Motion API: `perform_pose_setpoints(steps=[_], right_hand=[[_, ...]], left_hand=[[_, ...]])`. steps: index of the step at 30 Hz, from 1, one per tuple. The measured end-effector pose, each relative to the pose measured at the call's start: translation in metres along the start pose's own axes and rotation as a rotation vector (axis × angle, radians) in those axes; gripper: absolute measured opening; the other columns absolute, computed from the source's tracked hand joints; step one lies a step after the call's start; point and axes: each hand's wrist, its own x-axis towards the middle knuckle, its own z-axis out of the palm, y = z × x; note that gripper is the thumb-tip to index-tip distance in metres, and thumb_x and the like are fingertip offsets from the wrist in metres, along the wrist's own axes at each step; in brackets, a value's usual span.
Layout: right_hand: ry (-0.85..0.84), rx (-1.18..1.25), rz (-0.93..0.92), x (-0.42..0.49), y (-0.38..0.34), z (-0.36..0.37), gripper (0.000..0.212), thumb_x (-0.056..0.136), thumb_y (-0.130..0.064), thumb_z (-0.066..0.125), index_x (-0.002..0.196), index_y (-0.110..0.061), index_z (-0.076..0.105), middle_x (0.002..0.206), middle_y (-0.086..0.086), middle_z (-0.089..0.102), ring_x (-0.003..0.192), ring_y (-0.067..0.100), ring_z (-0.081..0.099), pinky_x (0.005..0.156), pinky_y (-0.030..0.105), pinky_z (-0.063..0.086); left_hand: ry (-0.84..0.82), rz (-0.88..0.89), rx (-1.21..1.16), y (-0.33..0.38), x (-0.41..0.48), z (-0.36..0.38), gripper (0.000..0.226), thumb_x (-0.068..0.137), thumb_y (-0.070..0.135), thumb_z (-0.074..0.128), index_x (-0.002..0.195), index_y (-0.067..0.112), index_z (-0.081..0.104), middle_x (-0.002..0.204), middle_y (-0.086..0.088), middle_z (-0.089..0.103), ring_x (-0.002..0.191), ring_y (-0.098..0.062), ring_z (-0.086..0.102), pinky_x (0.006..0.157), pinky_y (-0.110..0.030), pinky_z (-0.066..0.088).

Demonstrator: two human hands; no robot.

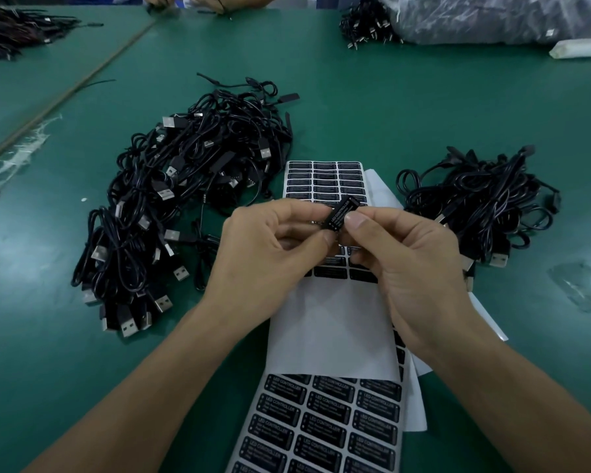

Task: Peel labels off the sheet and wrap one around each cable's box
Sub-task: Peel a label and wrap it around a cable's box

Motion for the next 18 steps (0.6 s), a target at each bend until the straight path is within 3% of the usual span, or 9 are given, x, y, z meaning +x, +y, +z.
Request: perform_pose_setpoints(steps=[3, 10, 18], right_hand=[[0.009, -0.006, -0.005, 0.0006, 0.0012, 0.0000, 0.016, 0.088, -0.014, 0.073, 0.080, -0.026, 0.081, 0.079, 0.001, 0.076, 0.075, 0.011, 0.068, 0.069, 0.018, 0.053], [0.028, -0.027, -0.051, 0.0013, 0.0053, 0.0013, 0.015, 0.087, -0.014, 0.074, 0.080, -0.026, 0.081, 0.077, -0.002, 0.075, 0.070, 0.006, 0.065, 0.067, 0.015, 0.052], [0.036, -0.093, -0.137, 0.0013, 0.0067, 0.0016, 0.022, 0.088, -0.013, 0.075, 0.079, -0.033, 0.079, 0.076, -0.004, 0.076, 0.069, 0.006, 0.068, 0.066, 0.016, 0.053]], left_hand=[[-0.037, 0.020, 0.036, 0.0009, 0.0007, -0.0014, 0.032, 0.082, 0.002, 0.079, 0.098, 0.029, 0.075, 0.084, 0.009, 0.078, 0.079, -0.009, 0.076, 0.071, -0.019, 0.059], [-0.026, 0.003, -0.046, 0.0020, -0.0001, -0.0008, 0.027, 0.079, 0.009, 0.078, 0.092, 0.033, 0.078, 0.081, 0.001, 0.079, 0.077, -0.020, 0.077, 0.075, -0.034, 0.063], [-0.010, -0.033, -0.086, 0.0053, 0.0003, -0.0005, 0.032, 0.078, -0.003, 0.081, 0.085, 0.029, 0.079, 0.079, 0.001, 0.078, 0.074, -0.015, 0.076, 0.070, -0.025, 0.062]])
